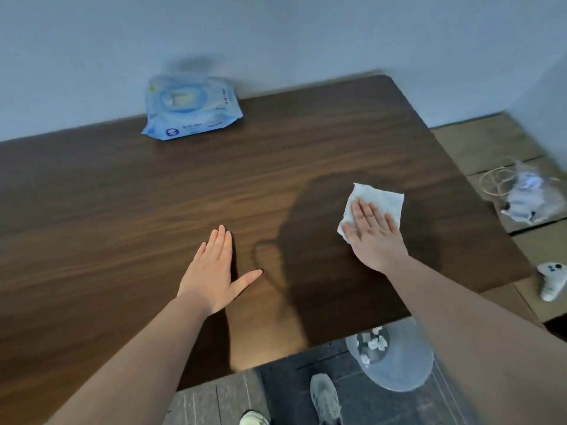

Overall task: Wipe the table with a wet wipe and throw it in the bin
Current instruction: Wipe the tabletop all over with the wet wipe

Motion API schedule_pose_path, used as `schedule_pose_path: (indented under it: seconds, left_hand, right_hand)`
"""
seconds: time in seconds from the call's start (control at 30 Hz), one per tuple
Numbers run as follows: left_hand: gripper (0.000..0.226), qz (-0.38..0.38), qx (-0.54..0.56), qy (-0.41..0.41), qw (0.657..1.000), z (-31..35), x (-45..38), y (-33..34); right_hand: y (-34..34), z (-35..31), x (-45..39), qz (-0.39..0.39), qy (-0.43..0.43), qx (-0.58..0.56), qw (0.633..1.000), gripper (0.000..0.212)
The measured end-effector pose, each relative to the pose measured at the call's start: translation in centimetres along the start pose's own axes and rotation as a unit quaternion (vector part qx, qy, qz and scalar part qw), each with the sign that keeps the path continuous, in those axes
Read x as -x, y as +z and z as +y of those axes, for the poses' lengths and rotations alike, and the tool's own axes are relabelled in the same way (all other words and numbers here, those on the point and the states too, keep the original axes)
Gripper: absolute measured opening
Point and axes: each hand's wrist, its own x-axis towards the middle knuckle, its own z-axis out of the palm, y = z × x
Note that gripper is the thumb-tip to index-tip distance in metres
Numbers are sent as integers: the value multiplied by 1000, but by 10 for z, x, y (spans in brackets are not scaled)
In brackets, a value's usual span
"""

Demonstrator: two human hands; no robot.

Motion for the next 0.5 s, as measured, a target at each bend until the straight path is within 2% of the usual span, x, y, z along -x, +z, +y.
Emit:
schedule_pose_path:
  seconds: [0.23, 0.33, 0.5]
  left_hand:
    - [107, -11, -39, 56, 998, 89, -46, -4]
    - [106, -8, -41, 59, 997, 109, -55, -6]
    - [99, 2, -31, 57, 998, 114, -51, -7]
  right_hand:
    - [-34, 132, -8, 21, 110, -26, 993, 61]
    - [-35, 148, -12, 28, 118, -31, 992, 61]
    - [-27, 132, -3, 37, 143, -54, 988, 61]
